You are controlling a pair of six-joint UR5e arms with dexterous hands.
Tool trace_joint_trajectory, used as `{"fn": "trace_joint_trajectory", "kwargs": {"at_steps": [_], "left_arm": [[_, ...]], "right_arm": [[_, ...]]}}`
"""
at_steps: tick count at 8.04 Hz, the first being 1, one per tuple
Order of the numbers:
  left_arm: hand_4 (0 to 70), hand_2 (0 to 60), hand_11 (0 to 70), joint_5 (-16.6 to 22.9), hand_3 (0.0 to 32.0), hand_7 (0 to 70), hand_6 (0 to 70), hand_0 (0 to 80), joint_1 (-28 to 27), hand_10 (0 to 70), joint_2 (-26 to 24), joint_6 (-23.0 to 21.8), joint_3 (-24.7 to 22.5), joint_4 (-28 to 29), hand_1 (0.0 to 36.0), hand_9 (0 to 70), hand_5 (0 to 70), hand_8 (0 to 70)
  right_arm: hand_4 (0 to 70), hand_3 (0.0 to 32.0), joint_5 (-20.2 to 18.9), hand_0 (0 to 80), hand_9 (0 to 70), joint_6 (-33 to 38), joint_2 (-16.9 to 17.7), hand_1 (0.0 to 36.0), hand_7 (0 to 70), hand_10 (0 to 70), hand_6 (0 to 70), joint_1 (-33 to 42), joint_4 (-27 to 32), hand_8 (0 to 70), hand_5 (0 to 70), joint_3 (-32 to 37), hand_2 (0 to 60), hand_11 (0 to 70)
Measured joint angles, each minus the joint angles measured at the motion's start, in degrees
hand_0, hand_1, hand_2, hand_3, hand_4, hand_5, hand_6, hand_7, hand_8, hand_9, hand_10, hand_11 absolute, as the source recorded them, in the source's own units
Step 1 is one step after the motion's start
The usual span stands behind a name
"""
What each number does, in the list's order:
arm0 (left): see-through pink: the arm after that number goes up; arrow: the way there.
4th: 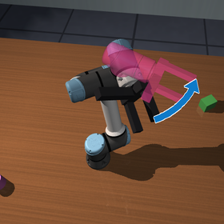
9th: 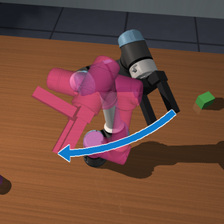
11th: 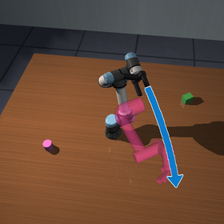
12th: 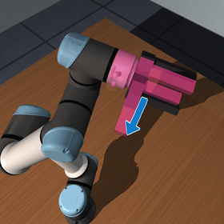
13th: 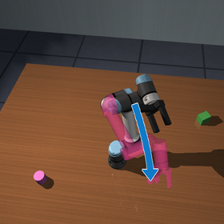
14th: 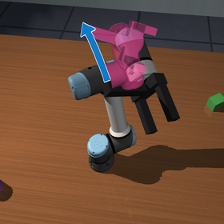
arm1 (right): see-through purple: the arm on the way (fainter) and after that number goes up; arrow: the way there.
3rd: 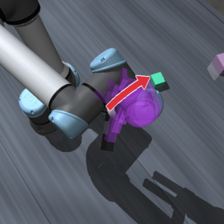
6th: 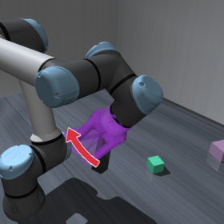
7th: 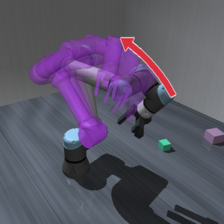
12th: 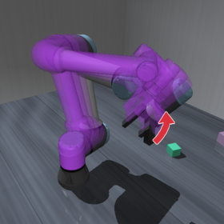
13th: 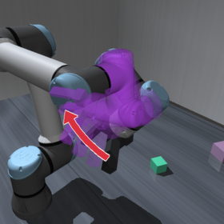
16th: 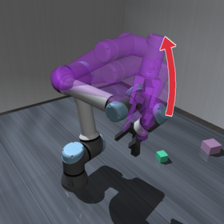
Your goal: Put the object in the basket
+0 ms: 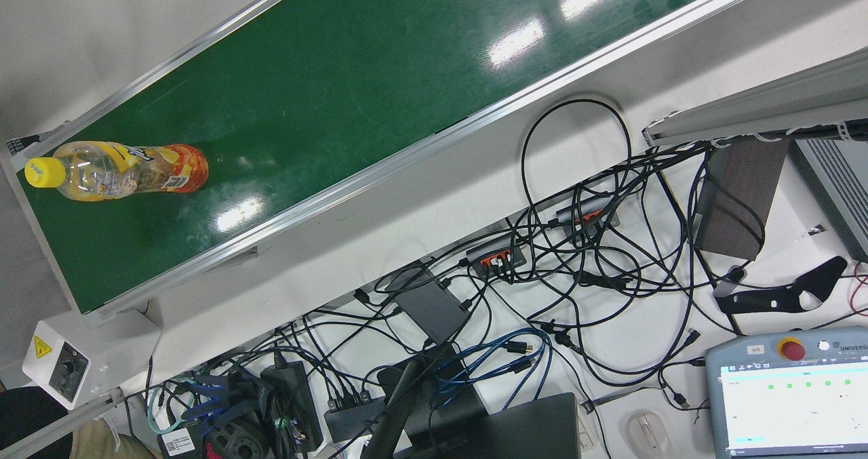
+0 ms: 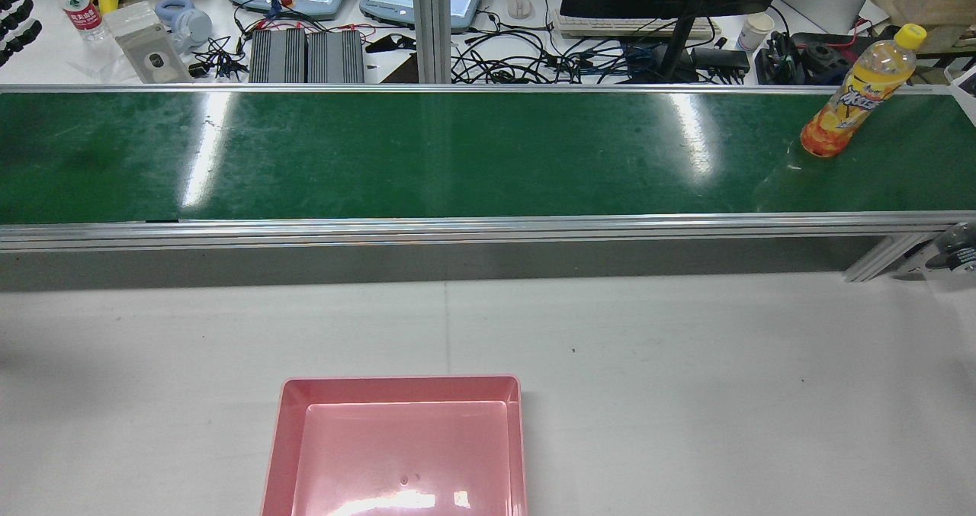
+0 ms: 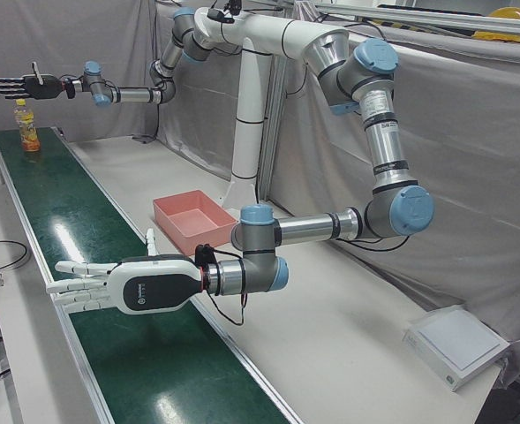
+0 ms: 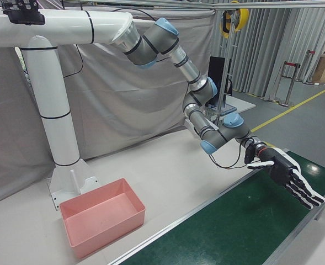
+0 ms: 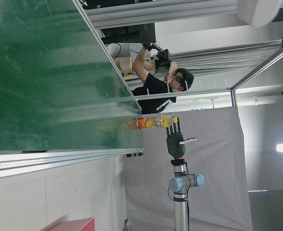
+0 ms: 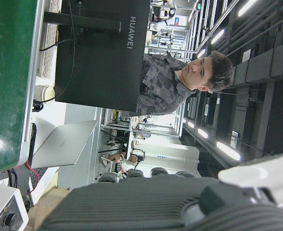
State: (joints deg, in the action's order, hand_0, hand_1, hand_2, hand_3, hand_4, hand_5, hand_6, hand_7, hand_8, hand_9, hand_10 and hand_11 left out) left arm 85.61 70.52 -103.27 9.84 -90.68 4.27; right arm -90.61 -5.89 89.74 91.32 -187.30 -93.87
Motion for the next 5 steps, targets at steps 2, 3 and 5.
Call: {"fn": "trace_joint_trajectory", "kwargs": {"at_steps": [2,3,5], "left_arm": [[13.4,0.0,4.2,0.00,0.0,0.0,0.0,63.7,0.00,1.4,0.00,0.00,-0.02,0.03,11.3,0.0,9.3,0.0],[13.2,0.0,4.2,0.00,0.0,0.0,0.0,63.6,0.02,1.4,0.00,0.00,-0.02,0.04,11.2,0.0,9.4,0.0],[13.2,0.0,4.4,0.00,0.0,0.0,0.0,63.4,0.05,1.5,0.00,0.00,-0.02,0.04,11.3,0.0,9.3,0.0]], "right_arm": [[0.0,0.0,0.00,0.0,0.0,0.00,0.00,0.0,0.0,0.0,0.0,0.00,0.00,0.0,0.0,0.00,0.0,0.0],[0.0,0.0,0.00,0.0,0.0,0.00,0.00,0.0,0.0,0.0,0.0,0.00,0.00,0.0,0.0,0.00,0.0,0.0],[0.0,0.0,0.00,0.0,0.0,0.00,0.00,0.0,0.0,0.0,0.0,0.00,0.00,0.0,0.0,0.00,0.0,0.0]]}}
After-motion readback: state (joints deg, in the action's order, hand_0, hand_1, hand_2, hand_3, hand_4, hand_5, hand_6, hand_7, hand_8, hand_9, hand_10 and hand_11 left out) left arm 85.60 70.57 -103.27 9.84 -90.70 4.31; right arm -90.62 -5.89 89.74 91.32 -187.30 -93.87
